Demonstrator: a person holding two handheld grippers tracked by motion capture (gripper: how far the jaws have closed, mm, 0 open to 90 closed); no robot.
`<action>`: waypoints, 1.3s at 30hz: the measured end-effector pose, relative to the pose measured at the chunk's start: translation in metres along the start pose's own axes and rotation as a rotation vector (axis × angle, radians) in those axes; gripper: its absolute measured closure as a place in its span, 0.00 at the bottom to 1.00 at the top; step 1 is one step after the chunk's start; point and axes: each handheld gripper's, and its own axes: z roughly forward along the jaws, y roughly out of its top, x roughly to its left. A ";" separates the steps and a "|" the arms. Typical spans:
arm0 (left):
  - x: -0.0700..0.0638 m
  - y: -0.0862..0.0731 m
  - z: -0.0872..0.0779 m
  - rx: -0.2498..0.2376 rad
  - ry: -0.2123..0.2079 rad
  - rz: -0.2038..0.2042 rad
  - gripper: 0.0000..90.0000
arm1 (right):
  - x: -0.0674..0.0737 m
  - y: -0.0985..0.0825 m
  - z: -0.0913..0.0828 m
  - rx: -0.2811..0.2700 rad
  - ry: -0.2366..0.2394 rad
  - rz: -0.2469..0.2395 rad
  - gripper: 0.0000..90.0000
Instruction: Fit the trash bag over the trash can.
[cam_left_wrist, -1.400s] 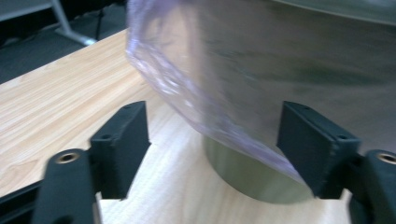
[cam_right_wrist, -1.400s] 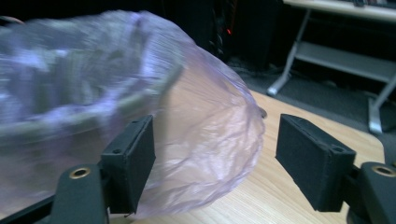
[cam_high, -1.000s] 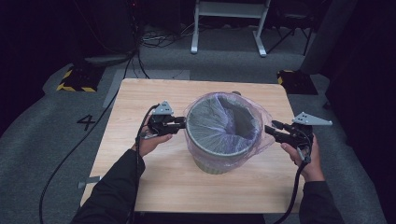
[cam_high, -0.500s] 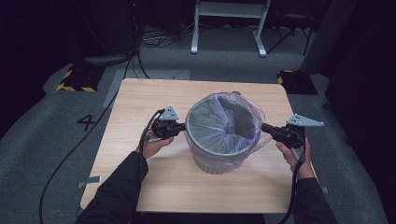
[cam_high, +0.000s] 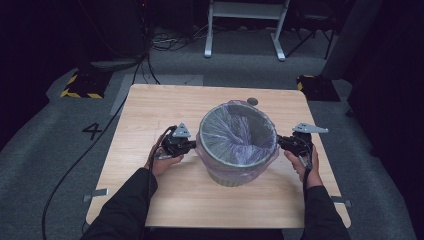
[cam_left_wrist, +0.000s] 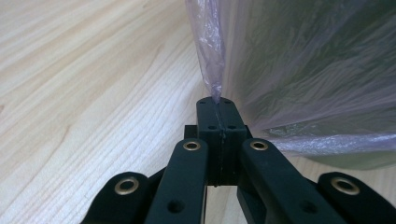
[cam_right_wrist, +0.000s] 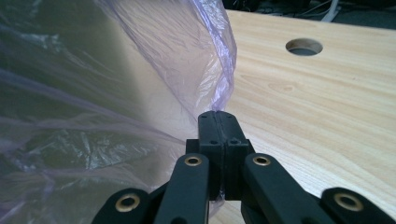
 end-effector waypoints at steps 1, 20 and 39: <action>-0.001 -0.001 0.002 0.006 0.001 -0.003 1.00 | 0.000 -0.001 0.003 0.005 0.000 0.003 1.00; -0.003 -0.015 0.015 0.122 -0.016 0.011 1.00 | -0.002 -0.024 0.025 0.157 0.009 0.000 1.00; -0.003 -0.033 -0.044 -0.051 0.073 -0.078 0.31 | -0.013 -0.035 -0.005 0.078 -0.048 0.001 0.51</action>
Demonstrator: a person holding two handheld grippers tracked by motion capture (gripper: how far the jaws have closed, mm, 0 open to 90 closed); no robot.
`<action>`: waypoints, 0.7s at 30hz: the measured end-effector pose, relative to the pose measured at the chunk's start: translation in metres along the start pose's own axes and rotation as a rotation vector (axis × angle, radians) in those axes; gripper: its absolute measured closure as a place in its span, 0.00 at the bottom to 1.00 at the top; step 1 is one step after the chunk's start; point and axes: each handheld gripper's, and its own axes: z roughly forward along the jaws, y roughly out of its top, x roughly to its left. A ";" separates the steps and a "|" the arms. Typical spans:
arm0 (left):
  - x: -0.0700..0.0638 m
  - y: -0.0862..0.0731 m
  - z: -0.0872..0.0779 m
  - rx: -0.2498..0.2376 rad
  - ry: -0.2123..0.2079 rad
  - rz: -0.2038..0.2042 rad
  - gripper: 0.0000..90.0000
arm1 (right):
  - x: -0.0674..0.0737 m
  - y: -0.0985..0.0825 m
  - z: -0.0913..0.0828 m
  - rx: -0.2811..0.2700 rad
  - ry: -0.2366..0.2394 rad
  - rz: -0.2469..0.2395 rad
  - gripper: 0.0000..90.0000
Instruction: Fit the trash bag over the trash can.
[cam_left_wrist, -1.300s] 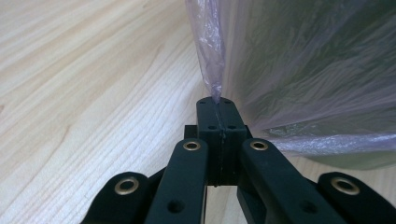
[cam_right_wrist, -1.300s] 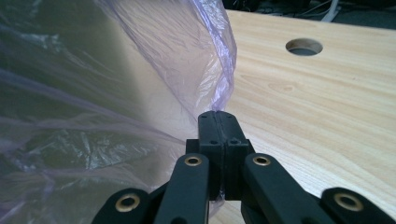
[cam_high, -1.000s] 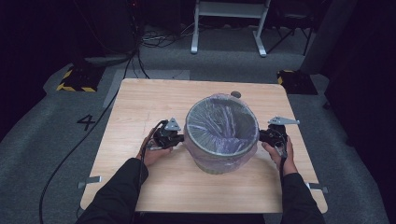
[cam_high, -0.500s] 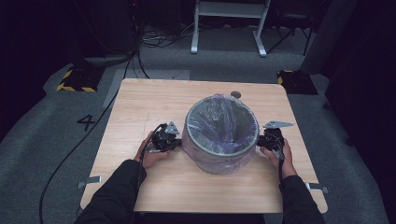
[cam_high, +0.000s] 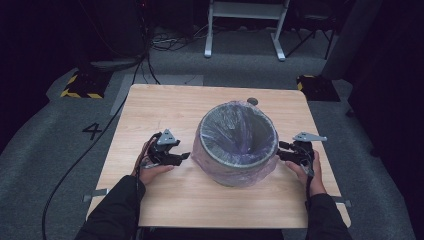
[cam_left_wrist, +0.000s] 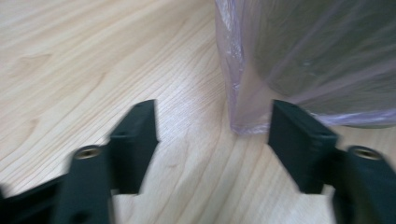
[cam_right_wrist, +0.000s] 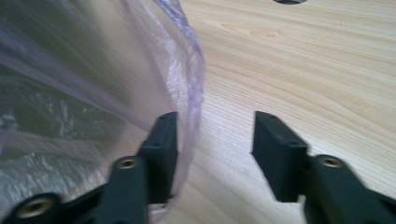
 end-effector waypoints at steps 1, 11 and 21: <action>-0.001 -0.001 -0.005 -0.008 -0.008 0.000 0.28 | -0.002 -0.002 -0.004 -0.007 -0.008 0.006 0.45; -0.022 -0.020 -0.030 -0.013 -0.044 0.042 0.17 | -0.005 -0.003 -0.051 -0.140 0.031 -0.006 0.24; -0.042 -0.041 -0.027 0.061 -0.074 0.068 0.18 | 0.005 -0.002 -0.071 -0.153 0.013 -0.129 0.21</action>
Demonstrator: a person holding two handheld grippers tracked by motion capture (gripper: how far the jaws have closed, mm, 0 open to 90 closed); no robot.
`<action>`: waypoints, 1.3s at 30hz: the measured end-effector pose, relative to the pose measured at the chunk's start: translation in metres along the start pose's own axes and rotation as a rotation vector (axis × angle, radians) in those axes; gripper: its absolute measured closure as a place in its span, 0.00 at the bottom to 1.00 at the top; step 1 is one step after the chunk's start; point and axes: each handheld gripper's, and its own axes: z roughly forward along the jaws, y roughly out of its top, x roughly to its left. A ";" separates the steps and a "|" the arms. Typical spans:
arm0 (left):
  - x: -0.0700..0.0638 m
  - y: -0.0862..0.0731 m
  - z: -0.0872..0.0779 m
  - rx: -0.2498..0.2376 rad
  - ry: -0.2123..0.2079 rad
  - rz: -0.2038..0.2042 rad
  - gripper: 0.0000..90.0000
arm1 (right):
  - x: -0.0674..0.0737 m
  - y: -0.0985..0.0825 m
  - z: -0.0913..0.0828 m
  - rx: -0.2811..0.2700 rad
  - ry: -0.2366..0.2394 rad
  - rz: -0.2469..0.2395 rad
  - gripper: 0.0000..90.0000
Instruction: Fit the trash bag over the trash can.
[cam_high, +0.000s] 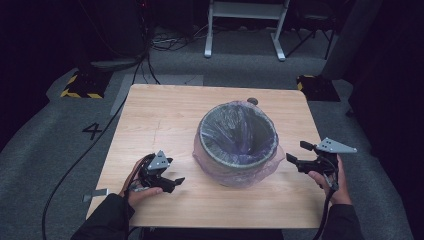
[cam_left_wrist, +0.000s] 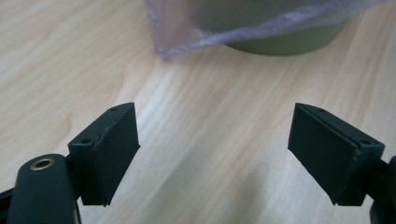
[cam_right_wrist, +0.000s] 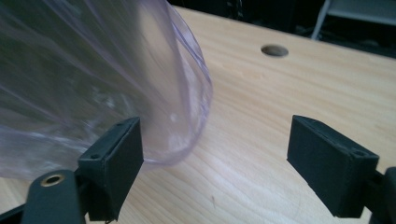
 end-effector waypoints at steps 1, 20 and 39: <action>-0.001 -0.001 0.000 0.005 -0.006 -0.001 0.18 | 0.002 0.003 -0.003 -0.018 0.002 -0.005 0.21; -0.003 -0.016 0.011 0.069 -0.004 0.013 0.17 | 0.070 0.087 -0.031 -0.167 0.092 -0.152 0.21; -0.003 -0.015 0.013 0.075 -0.008 0.007 0.16 | 0.109 0.125 0.031 0.025 0.112 -0.249 0.20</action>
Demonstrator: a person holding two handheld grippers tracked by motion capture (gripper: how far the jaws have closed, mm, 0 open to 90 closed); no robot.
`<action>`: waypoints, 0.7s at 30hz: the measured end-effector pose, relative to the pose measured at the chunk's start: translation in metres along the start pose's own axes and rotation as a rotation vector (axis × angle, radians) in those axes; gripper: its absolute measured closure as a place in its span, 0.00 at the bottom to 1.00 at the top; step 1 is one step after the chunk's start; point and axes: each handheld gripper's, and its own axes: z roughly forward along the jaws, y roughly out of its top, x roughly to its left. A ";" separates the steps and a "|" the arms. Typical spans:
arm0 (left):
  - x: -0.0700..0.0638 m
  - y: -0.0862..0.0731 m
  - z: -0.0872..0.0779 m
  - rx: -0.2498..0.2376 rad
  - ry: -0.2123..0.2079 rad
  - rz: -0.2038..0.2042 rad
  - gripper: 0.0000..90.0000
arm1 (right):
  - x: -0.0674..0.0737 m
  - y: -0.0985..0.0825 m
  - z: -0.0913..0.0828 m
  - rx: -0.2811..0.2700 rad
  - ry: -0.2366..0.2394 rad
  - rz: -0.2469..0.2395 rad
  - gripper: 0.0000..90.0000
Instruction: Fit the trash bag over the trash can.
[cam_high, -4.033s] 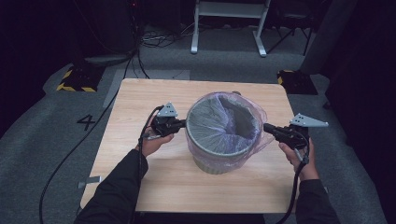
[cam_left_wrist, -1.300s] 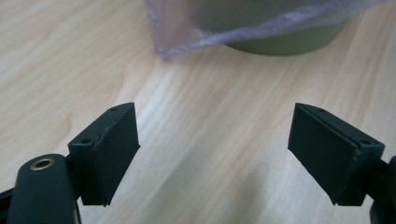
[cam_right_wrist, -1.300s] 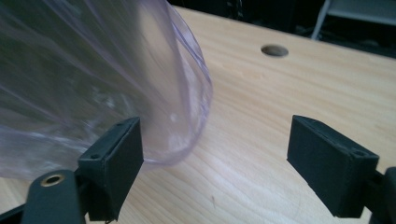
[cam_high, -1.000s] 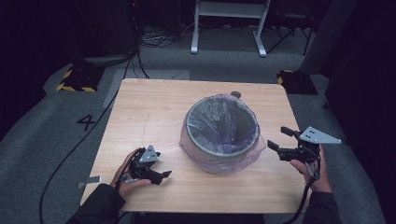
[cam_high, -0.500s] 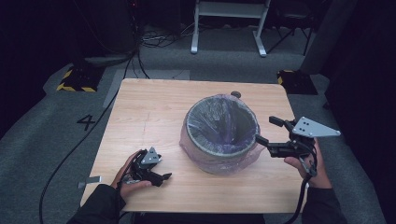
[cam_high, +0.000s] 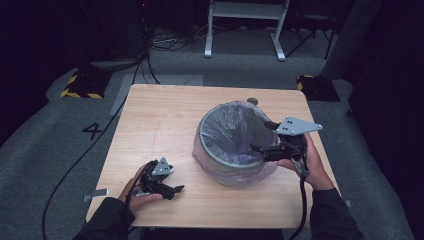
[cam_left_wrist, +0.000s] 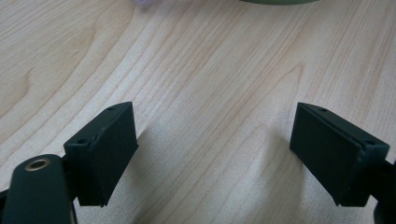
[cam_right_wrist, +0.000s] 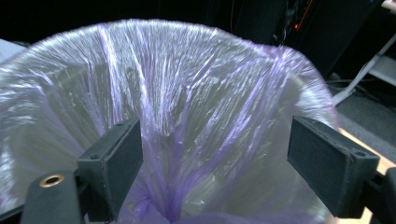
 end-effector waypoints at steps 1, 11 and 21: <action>0.000 0.000 0.000 0.000 0.000 0.000 0.16 | 0.000 0.000 0.003 0.009 0.003 0.001 0.20; 0.000 0.000 0.000 0.001 -0.001 0.002 0.16 | 0.000 0.007 0.017 0.101 0.094 0.045 0.18; 0.001 0.000 0.000 0.001 -0.003 0.005 0.16 | 0.008 0.011 0.028 0.233 0.152 0.004 0.16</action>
